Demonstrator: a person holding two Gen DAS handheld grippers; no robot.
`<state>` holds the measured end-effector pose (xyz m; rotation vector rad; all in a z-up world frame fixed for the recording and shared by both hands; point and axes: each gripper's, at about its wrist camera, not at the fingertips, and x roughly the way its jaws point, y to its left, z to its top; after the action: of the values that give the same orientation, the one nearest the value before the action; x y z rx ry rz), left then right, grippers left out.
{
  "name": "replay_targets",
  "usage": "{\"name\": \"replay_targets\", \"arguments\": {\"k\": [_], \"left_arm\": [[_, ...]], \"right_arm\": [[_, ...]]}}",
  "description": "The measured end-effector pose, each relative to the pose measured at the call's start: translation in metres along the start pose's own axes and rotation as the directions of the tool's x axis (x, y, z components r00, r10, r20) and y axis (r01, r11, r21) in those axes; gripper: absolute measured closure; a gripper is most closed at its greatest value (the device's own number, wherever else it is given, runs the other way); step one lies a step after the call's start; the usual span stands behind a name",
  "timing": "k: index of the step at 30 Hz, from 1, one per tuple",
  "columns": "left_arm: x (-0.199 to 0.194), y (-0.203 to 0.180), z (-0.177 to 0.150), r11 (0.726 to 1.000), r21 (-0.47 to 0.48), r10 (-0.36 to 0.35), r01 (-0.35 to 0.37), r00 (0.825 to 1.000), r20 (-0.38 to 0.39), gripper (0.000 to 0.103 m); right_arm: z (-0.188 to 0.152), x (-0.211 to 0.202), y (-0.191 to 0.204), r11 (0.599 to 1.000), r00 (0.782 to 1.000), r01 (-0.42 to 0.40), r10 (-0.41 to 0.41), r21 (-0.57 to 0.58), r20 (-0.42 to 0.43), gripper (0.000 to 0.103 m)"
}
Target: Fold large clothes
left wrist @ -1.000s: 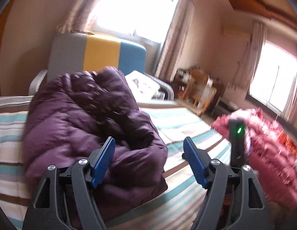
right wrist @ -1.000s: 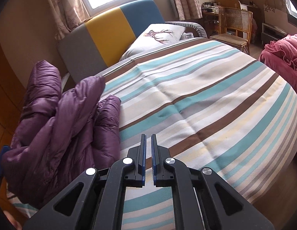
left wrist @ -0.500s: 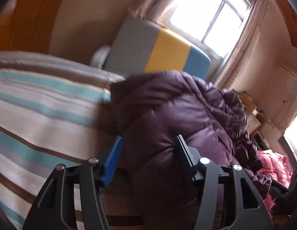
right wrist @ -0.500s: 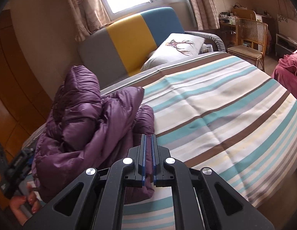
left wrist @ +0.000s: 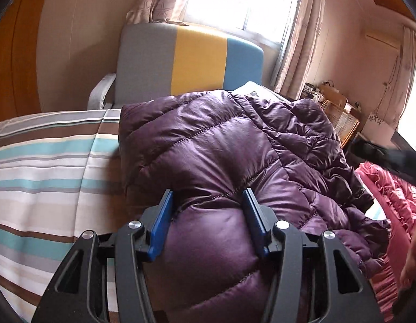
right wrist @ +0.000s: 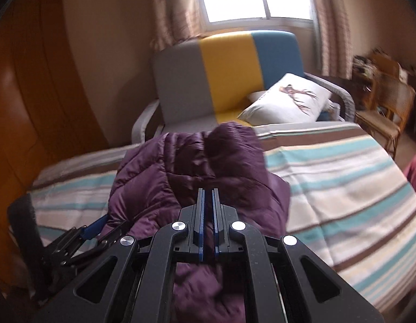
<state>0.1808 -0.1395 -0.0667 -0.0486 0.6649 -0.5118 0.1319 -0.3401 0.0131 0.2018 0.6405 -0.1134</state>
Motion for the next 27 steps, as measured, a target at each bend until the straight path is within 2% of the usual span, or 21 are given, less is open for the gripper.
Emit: {"name": "replay_targets", "arguments": {"k": [3,6,8,10,13,17,22,27], "left_arm": [[-0.002,-0.001,0.0,1.0,0.022,0.017,-0.017,1.0,-0.004,0.051],[-0.005,-0.01,0.001,0.999,0.046,0.025,-0.025,1.0,-0.009,0.051],[-0.005,-0.017,0.002,0.998,0.055,0.021,-0.02,1.0,-0.015,0.049],[-0.006,-0.022,0.0,0.998,0.068,0.006,-0.005,1.0,-0.016,0.047],[-0.002,-0.031,-0.002,0.995,0.097,-0.01,0.011,1.0,-0.013,0.045],[0.004,-0.037,-0.005,0.992,0.126,0.006,-0.005,1.0,-0.01,0.045],[0.012,-0.031,-0.007,0.994,0.109,0.005,-0.004,1.0,-0.011,0.045],[0.007,-0.034,-0.004,0.995,0.098,0.01,-0.009,1.0,-0.012,0.043]], "right_arm": [[0.011,0.03,0.012,0.999,0.998,0.004,-0.007,-0.045,-0.068,0.098],[0.013,0.053,0.006,0.995,0.991,0.083,-0.088,-0.059,-0.098,0.099],[0.005,0.064,-0.009,0.99,0.982,0.142,-0.144,-0.024,-0.118,0.099],[-0.005,0.07,-0.025,0.986,0.979,0.163,-0.158,0.024,-0.131,0.099],[-0.028,0.085,-0.046,0.984,0.981,0.144,-0.128,0.108,-0.144,0.099],[-0.04,0.098,-0.055,0.981,0.987,0.115,-0.094,0.155,-0.134,0.099],[-0.039,0.118,-0.047,0.984,0.985,0.133,-0.119,0.116,-0.125,0.099],[-0.044,0.115,-0.047,0.982,0.985,0.146,-0.134,0.119,-0.105,0.099]]}}
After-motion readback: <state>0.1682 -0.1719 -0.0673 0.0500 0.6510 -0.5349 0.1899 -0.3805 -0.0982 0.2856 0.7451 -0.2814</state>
